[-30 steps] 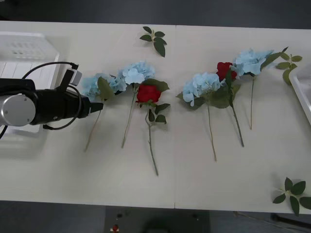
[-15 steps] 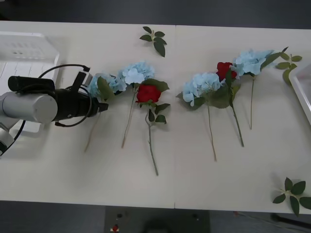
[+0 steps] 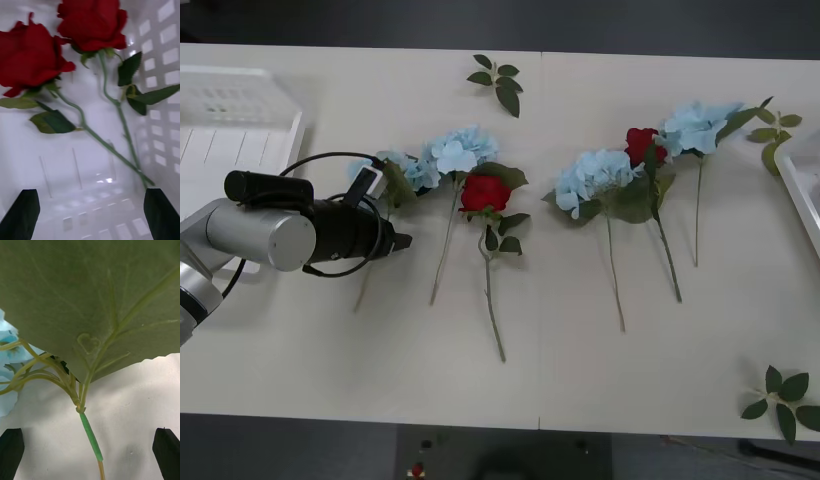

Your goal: Put the red flowers into the right box and the blue flowers into the left box

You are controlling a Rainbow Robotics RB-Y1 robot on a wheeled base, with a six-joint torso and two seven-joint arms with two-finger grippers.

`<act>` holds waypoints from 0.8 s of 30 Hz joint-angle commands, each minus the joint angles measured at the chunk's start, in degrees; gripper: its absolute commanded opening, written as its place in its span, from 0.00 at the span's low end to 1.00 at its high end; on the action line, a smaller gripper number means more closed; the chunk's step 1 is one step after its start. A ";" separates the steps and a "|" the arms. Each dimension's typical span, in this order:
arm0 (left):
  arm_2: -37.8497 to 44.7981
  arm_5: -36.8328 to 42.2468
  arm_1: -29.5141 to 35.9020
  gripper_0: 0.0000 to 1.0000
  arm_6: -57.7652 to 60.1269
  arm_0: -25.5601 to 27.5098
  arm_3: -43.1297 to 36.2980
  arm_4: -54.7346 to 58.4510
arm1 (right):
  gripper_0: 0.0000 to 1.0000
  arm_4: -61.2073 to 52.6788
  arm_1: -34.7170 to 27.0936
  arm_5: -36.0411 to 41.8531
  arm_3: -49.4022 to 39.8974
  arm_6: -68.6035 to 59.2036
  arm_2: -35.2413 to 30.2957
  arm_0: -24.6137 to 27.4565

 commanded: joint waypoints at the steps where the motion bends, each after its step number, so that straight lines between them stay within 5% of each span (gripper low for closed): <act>1: -1.29 0.28 1.59 1.00 3.33 -1.59 -0.12 -1.25 | 0.81 -7.20 -4.68 5.68 -6.84 -0.59 -1.01 -0.46; 2: -1.55 0.28 1.50 1.00 3.42 -1.68 -0.03 -1.43 | 0.81 -10.28 -5.56 7.61 -8.42 -0.77 -0.92 -0.46; 4: -1.73 0.28 1.59 0.83 3.51 -1.68 -0.03 -1.87 | 0.81 -14.32 -6.53 9.98 -10.61 -1.21 -0.92 -0.46; 6: -2.26 0.28 1.85 0.48 3.59 -1.59 -0.03 -2.40 | 0.81 -19.51 -7.50 12.18 -12.99 -3.23 -0.92 -0.28; 8: -2.61 0.19 2.11 0.34 3.59 -1.68 -0.03 -2.66 | 0.81 -23.38 -7.50 12.62 -14.39 -5.25 -0.83 -0.20; 10: -3.40 -0.25 2.47 0.01 3.68 -1.59 -0.03 -2.84 | 0.81 -26.28 -7.50 12.27 -16.68 -7.36 -0.48 0.24; 15: -4.28 -1.04 2.91 0.00 3.86 -1.59 -0.03 -3.28 | 0.81 -28.74 -7.41 7.88 -21.86 -12.90 4.88 0.24; 24: -4.28 -1.30 2.82 0.00 3.86 -1.59 -0.03 -3.63 | 0.81 -29.70 -4.86 -12.34 -27.58 -26.17 19.47 0.24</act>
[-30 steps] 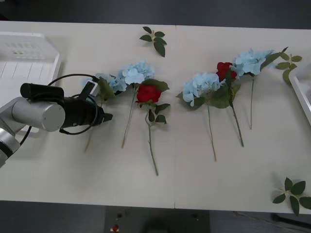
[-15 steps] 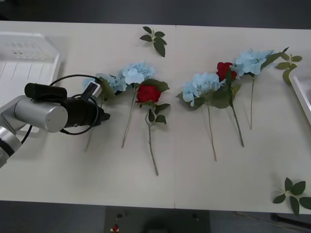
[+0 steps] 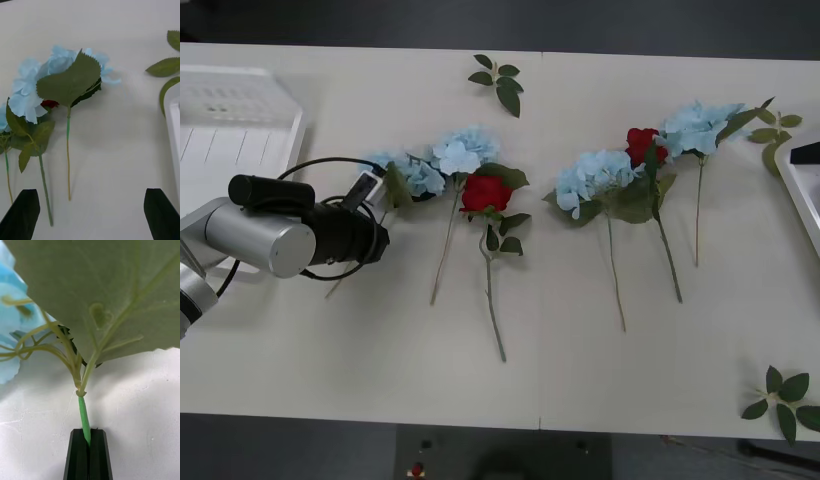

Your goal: Put the red flowers into the right box and the blue flowers into the left box

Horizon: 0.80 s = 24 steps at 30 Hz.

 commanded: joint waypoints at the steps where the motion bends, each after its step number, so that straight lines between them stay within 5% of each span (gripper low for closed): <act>1: -0.48 -0.02 0.78 0.00 3.63 -0.64 -0.05 -0.27 | 0.81 0.33 0.97 -5.18 -0.72 -4.56 2.13 0.15; 10: 0.67 0.94 1.40 0.00 3.36 -0.38 -2.51 0.17 | 0.81 5.26 6.68 -12.04 0.77 -6.84 4.51 0.24; 24: 29.58 37.59 2.80 0.00 3.89 8.41 -30.29 1.14 | 0.81 5.78 8.88 -22.76 3.41 -7.37 13.91 -1.43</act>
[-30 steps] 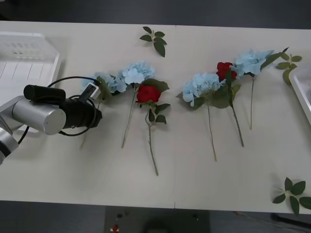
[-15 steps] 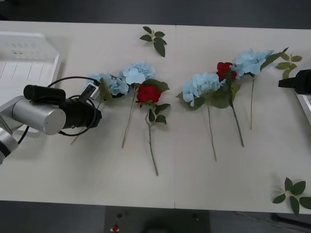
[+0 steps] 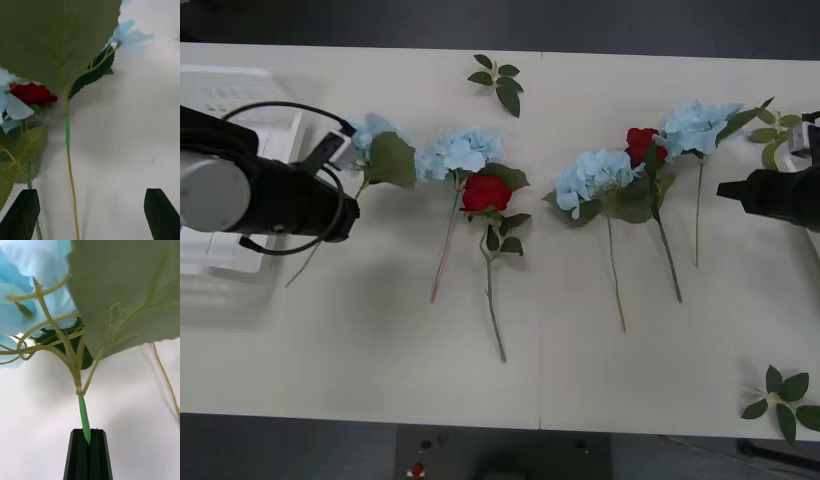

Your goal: Put the red flowers into the right box and the blue flowers into the left box

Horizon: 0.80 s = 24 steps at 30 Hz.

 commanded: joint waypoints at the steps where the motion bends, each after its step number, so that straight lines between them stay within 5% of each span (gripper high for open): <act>1: 7.22 7.93 2.47 0.00 3.94 1.63 -8.50 1.06 | 0.81 0.51 0.50 -1.25 1.68 -1.84 -0.02 -1.83; 8: 22.95 15.05 -1.22 0.00 3.76 2.34 -14.39 7.21 | 0.81 3.15 4.72 -2.22 6.87 -1.05 -0.02 -4.55; 14: 33.41 12.32 -2.45 0.00 3.59 2.69 -14.48 11.96 | 0.81 7.63 8.32 -2.39 10.56 -1.05 0.07 -6.58; 24: 32.88 -1.21 1.24 0.00 3.76 6.64 -14.30 1.23 | 0.81 8.07 13.68 -3.18 13.99 -0.79 0.07 -9.12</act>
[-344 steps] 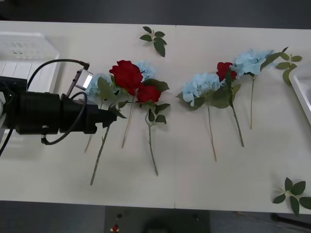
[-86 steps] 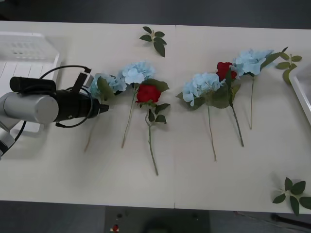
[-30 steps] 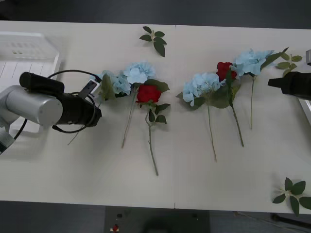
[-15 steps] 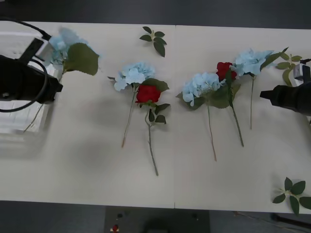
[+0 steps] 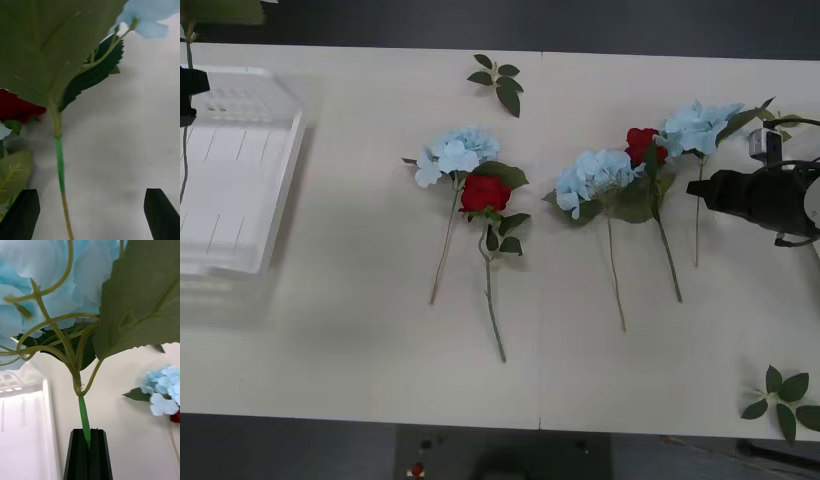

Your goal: Put the red flowers into the right box and the blue flowers into the left box

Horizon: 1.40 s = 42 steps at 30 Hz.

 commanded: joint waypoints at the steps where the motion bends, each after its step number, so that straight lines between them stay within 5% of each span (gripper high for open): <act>1: -4.02 -6.32 4.82 0.00 1.09 2.48 -1.18 -4.71 | 0.81 0.54 2.21 -1.38 0.78 -0.87 -0.43 -2.28; 11: -8.06 -14.94 8.95 0.00 2.41 6.09 -0.66 -11.83 | 0.79 1.59 3.70 -4.46 3.59 -0.70 4.41 -3.95; 13: -7.88 -17.22 9.04 0.00 2.85 6.96 0.75 -14.20 | 0.51 1.59 3.70 -5.60 4.29 -0.70 5.99 -4.13; 14: -7.27 -18.36 9.04 0.00 3.37 7.84 1.63 -16.04 | 0.21 1.59 3.70 -5.95 4.65 -0.61 6.69 -4.30; 15: -6.74 -19.24 9.04 0.00 3.99 8.46 2.24 -17.36 | 0.03 1.59 3.70 -5.95 4.82 -0.70 6.87 -4.39; 16: -6.30 -19.77 9.12 0.00 5.04 8.99 2.95 -18.50 | 0.00 1.68 3.70 -5.95 4.82 -0.61 6.78 -4.39; 31: -9.55 -21.00 10.79 0.00 15.15 6.44 15.87 -20.97 | 0.00 -1.31 3.00 -6.74 4.47 -0.61 6.43 -5.18; 42: -17.90 -33.04 10.79 0.00 16.29 2.83 29.93 -22.90 | 0.00 -21.43 -14.84 12.51 -5.11 -0.52 1.59 -9.75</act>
